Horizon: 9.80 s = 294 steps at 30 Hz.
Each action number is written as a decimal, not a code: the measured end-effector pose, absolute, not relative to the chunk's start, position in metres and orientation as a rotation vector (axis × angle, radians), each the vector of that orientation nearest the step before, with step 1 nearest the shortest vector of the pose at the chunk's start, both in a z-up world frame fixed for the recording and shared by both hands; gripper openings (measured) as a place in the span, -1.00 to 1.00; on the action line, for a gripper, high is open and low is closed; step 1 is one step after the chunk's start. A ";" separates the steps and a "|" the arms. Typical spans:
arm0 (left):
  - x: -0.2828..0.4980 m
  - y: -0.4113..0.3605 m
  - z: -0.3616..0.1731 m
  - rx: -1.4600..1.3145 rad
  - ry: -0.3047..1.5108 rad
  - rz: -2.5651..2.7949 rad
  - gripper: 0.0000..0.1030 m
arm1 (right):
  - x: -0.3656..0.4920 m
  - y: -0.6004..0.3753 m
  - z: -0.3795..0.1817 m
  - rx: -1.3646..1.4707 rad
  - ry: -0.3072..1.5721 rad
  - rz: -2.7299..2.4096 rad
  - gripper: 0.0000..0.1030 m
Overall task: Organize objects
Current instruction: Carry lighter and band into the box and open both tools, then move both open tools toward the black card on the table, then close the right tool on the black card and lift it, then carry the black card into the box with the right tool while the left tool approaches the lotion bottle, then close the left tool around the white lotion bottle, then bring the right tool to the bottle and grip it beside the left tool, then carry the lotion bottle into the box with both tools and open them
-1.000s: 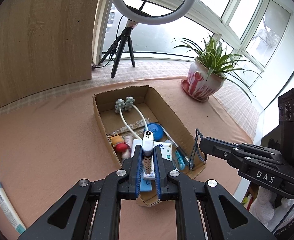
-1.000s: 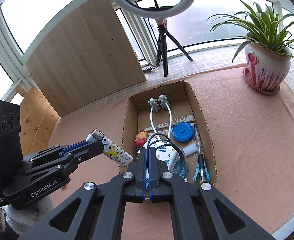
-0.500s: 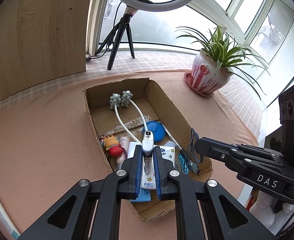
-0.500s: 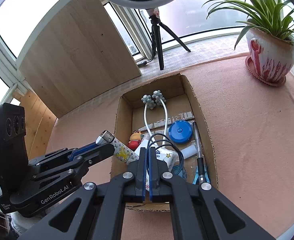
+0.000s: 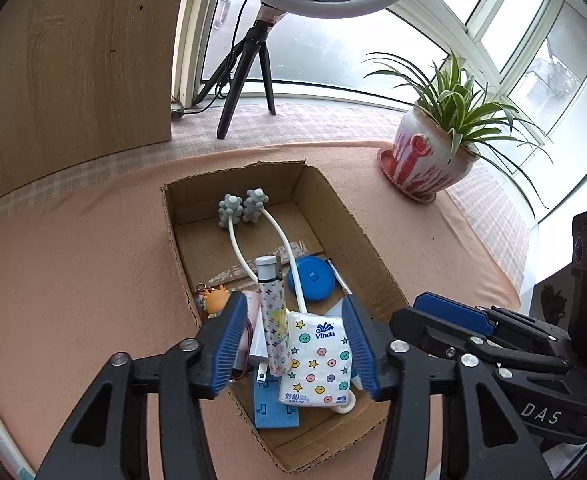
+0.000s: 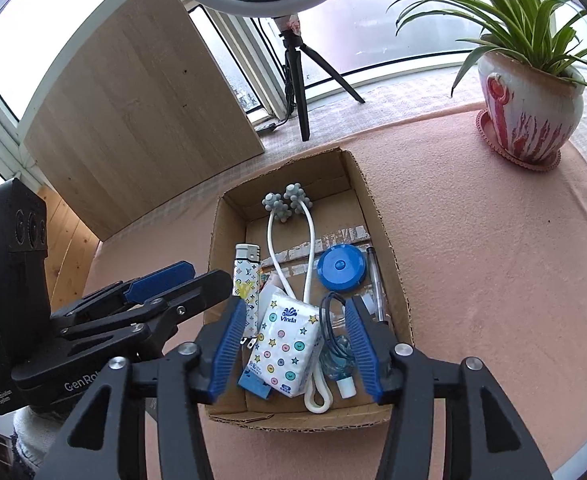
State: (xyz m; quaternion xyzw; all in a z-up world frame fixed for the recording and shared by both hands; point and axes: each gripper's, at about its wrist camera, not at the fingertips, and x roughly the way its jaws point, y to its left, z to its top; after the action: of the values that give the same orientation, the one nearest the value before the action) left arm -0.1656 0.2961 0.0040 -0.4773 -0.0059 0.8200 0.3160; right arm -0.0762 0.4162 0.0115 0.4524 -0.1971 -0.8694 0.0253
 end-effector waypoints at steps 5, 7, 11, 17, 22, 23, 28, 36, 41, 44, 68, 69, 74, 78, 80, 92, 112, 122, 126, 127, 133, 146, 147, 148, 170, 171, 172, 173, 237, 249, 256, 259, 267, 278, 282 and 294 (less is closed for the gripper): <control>-0.168 0.288 0.006 -1.255 -0.031 2.175 0.15 | -0.069 0.420 0.013 1.386 -0.614 -2.712 0.12; -0.168 0.284 0.005 -1.262 -0.032 2.181 0.15 | -0.067 0.420 0.014 1.382 -0.621 -2.714 0.14; -0.165 0.273 0.003 -1.270 -0.022 2.207 0.15 | -0.061 0.417 0.012 1.391 -0.598 -2.722 0.17; -0.156 0.228 -0.003 -1.305 -0.072 2.260 0.15 | -0.048 0.400 0.001 1.420 -0.533 -2.680 0.21; -0.141 0.164 -0.020 -1.382 -0.123 2.315 0.15 | -0.033 0.374 -0.008 1.413 -0.462 -2.648 0.21; -0.138 0.149 -0.025 -1.401 -0.145 2.326 0.15 | -0.030 0.367 -0.010 1.417 -0.442 -2.634 0.21; -0.114 0.083 -0.047 -1.498 -0.195 2.366 0.15 | -0.017 0.330 -0.013 1.371 -0.353 -2.577 0.21; -0.062 0.017 -0.073 -1.610 -0.290 2.391 0.15 | -0.019 0.255 -0.025 1.374 -0.104 -2.401 0.21; -0.039 -0.007 -0.081 -1.638 -0.346 2.386 0.15 | -0.038 0.212 -0.041 1.432 0.058 -2.250 0.21; -0.030 -0.017 -0.082 -1.644 -0.377 2.389 0.15 | -0.052 0.190 -0.056 1.483 0.125 -2.162 0.21; -0.014 -0.078 -0.082 -1.676 -0.491 2.442 0.15 | -0.056 0.126 -0.092 1.579 0.465 -2.036 0.23; -0.014 -0.078 -0.082 -1.675 -0.487 2.439 0.15 | -0.054 0.124 -0.093 1.574 0.495 -2.050 0.14; -0.021 -0.071 -0.083 -1.673 -0.465 2.423 0.15 | -0.052 0.129 -0.090 1.585 0.453 -2.087 -0.10; -0.025 -0.069 -0.081 -1.665 -0.456 2.418 0.15 | -0.051 0.138 -0.087 1.591 0.382 -2.125 -0.10; -0.026 -0.068 -0.081 -1.661 -0.451 2.414 0.15 | -0.050 0.146 -0.082 1.585 0.319 -2.159 -0.10; -0.041 -0.060 -0.079 -1.658 -0.420 2.400 0.15 | -0.072 0.206 -0.028 1.485 0.104 -2.420 -0.10; -0.049 -0.050 -0.081 -1.677 -0.428 2.411 0.15 | -0.176 0.349 -0.016 1.593 -0.066 -2.755 -0.11; -0.053 -0.050 -0.082 -1.679 -0.427 2.419 0.15 | -0.182 0.360 -0.024 1.611 -0.094 -2.764 0.22; -0.055 -0.050 -0.082 -1.683 -0.421 2.412 0.15 | -0.179 0.363 -0.023 1.616 -0.124 -2.759 0.22; -0.055 -0.050 -0.082 -1.683 -0.420 2.411 0.15 | -0.178 0.364 -0.022 1.613 -0.138 -2.757 0.22; -0.058 -0.049 -0.081 -1.679 -0.421 2.413 0.15 | -0.163 0.362 -0.018 1.585 -0.226 -2.722 0.23; -0.118 -0.094 -0.069 -1.639 -0.484 2.542 0.18 | -0.117 0.331 -0.009 1.486 -0.426 -2.586 0.23; -0.126 -0.098 -0.069 -1.639 -0.502 2.541 0.18 | -0.114 0.329 -0.009 1.483 -0.435 -2.578 0.23; -0.134 -0.103 -0.071 -1.639 -0.526 2.532 0.18 | -0.112 0.326 -0.009 1.480 -0.442 -2.567 0.23; -0.171 -0.062 -0.104 -1.627 -0.567 2.437 -0.10 | -0.081 0.295 -0.007 1.507 -0.397 -2.472 0.23; -0.168 -0.060 -0.105 -1.621 -0.582 2.429 -0.10 | -0.081 0.292 -0.006 1.507 -0.388 -2.470 0.23; -0.164 -0.060 -0.106 -1.621 -0.605 2.422 -0.12 | -0.080 0.290 -0.007 1.506 -0.382 -2.468 0.23; -0.159 -0.059 -0.108 -1.618 -0.635 2.420 -0.13 | -0.079 0.289 -0.007 1.505 -0.381 -2.461 0.23; -0.067 0.053 -0.102 -1.578 -0.274 2.247 0.07 | -0.093 0.182 -0.094 1.696 -0.446 -1.980 -0.35; -0.068 0.054 -0.097 -1.576 -0.296 2.256 -0.03 | -0.087 0.184 -0.084 1.678 -0.425 -2.014 -0.36; -0.068 0.066 -0.076 -1.526 -0.274 2.279 -0.04 | -0.087 0.199 -0.066 1.636 -0.461 -2.048 -0.36; -0.070 0.074 -0.067 -1.504 -0.262 2.283 -0.04 | -0.086 0.208 -0.058 1.615 -0.481 -2.063 -0.36; -0.076 0.107 -0.042 -1.437 -0.233 2.276 -0.05 | -0.086 0.237 -0.033 1.562 -0.505 -2.134 -0.36; -0.093 0.180 -0.010 -1.326 -0.171 2.230 -0.05 | -0.094 0.307 0.002 1.489 -0.529 -2.281 -0.36; -0.104 0.211 0.000 -1.293 -0.155 2.211 -0.05 | -0.102 0.334 0.011 1.469 -0.534 -2.338 -0.36; -0.145 0.290 0.001 -1.262 -0.134 2.171 -0.05 | -0.137 0.397 0.012 1.460 -0.552 -2.445 -0.36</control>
State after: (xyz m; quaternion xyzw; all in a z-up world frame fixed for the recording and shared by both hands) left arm -0.1454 0.2902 0.0014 -0.4774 -0.0508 0.8212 0.3084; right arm -0.1365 0.3975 0.0118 0.4997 -0.1890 -0.8367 0.1203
